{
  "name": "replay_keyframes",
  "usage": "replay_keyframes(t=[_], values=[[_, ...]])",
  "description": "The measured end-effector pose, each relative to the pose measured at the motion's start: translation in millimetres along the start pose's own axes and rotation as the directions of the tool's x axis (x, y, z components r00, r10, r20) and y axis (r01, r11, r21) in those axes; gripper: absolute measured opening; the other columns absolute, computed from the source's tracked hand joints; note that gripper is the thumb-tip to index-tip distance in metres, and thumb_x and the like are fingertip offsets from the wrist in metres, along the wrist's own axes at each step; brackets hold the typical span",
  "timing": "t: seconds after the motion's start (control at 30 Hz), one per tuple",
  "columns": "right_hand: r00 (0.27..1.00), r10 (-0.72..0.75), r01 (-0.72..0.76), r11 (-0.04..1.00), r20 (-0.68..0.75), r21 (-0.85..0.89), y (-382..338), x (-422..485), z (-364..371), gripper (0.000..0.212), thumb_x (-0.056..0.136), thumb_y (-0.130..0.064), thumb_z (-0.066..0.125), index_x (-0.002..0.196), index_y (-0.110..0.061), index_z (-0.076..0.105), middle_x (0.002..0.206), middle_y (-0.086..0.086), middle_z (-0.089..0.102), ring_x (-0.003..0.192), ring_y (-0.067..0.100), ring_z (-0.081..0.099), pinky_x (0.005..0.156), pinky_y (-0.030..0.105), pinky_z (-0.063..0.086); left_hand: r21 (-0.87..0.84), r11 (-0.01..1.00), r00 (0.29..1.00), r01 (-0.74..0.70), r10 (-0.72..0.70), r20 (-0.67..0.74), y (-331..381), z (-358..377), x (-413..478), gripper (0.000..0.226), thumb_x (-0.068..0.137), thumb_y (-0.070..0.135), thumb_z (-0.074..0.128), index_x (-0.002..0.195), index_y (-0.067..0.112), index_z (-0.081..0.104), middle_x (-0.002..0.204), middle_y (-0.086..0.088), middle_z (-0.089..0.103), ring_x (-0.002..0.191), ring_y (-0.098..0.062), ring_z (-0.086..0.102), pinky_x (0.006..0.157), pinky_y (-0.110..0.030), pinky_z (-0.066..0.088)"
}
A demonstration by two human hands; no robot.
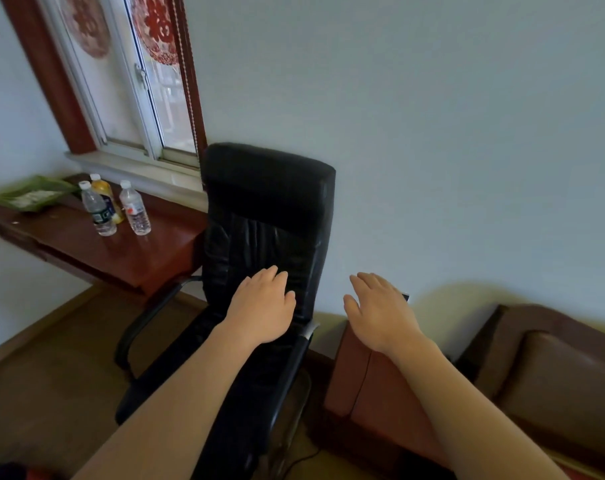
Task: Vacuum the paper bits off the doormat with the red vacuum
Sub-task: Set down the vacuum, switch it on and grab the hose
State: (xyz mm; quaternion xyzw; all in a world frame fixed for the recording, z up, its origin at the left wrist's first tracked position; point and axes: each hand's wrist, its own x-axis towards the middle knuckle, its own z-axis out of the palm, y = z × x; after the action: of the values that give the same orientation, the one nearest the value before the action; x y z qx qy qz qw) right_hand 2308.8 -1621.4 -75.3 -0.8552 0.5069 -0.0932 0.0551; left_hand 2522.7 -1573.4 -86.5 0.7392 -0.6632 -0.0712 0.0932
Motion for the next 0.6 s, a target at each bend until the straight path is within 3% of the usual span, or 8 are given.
replay_keyframes(t=[0.33, 0.6], values=[[1.000, -0.014, 0.014, 0.999, 0.003, -0.033, -58.2, -15.3, 3.7, 0.048, 0.106, -0.036, 0.031, 0.144, -0.010, 0.046, 0.147, 0.006, 0.049, 0.137, 0.024, 0.039, 0.115, 0.035, 0.028, 0.018, 1.000, 1.000, 0.025, -0.025, -0.013, -48.5, -17.8, -41.2, 0.055, 0.107, 0.036, 0.033, 0.157, 0.014, 0.028, 0.166, -0.006, 0.025, 0.154, -0.023, 0.020, 0.125, -0.046, 0.017], [0.989, -0.141, 0.141, 0.990, 0.037, -0.005, -60.9, -5.3, 13.3, 0.054, 0.106, -0.039, 0.030, 0.151, -0.012, 0.040, 0.154, 0.004, 0.043, 0.142, 0.023, 0.035, 0.119, 0.036, 0.026, 0.020, 0.988, 0.986, 0.151, -0.149, -0.069, -55.6, -12.9, -64.0, 0.054, 0.107, 0.038, 0.034, 0.156, 0.015, 0.032, 0.163, -0.005, 0.030, 0.152, -0.024, 0.022, 0.124, -0.045, 0.020]])
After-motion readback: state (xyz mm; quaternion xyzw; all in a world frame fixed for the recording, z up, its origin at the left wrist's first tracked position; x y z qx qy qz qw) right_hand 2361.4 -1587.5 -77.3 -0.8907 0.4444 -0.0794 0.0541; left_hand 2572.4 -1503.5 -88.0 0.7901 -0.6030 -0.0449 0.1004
